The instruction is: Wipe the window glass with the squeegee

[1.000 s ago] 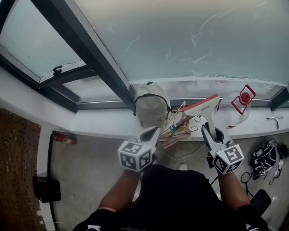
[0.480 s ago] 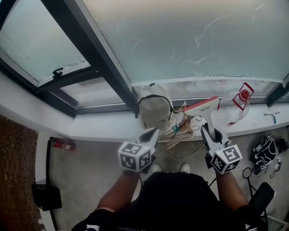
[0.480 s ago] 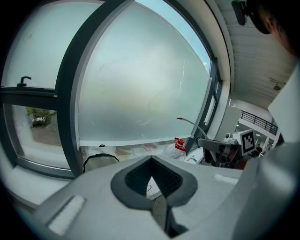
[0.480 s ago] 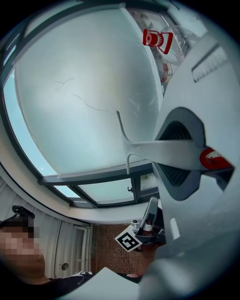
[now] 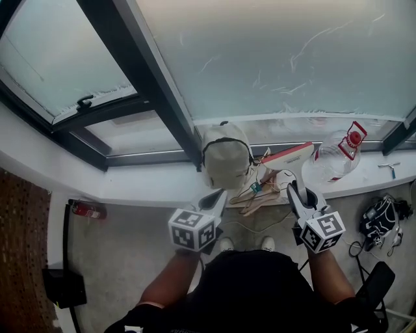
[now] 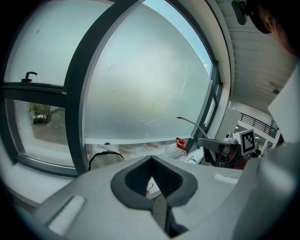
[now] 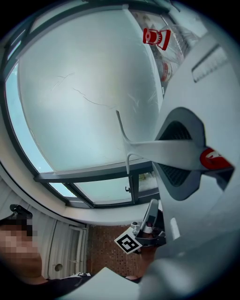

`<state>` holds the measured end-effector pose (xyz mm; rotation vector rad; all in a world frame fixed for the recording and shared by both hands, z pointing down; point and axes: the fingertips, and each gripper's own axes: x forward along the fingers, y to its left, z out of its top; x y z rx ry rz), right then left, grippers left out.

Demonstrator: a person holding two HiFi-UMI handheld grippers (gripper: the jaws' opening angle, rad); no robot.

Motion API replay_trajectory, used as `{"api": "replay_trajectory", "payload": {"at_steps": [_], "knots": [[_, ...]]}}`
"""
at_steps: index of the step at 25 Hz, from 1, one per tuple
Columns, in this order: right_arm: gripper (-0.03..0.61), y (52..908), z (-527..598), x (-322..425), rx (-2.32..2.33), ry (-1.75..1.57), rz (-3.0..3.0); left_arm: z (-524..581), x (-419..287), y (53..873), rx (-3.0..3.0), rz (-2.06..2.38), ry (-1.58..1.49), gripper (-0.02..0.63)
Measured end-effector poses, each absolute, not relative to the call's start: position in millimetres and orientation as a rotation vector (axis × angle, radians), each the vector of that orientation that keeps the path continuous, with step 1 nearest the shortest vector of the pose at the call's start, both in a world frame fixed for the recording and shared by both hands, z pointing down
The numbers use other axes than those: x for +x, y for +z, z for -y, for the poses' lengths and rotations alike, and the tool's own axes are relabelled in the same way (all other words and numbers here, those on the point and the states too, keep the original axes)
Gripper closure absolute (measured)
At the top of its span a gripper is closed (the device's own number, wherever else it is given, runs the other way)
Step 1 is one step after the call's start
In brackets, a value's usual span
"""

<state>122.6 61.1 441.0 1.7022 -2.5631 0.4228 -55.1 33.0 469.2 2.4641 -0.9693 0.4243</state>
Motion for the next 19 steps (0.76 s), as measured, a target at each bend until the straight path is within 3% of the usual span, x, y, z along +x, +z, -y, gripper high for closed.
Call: {"api": "replay_trajectory", "payload": {"at_steps": [19], "knots": [[0.5, 442.2, -57.8, 111.9, 1.706, 0.424, 2.555, -26.2, -60.5, 463.7, 2.478, 0.952, 0.417, 0.614]]}}
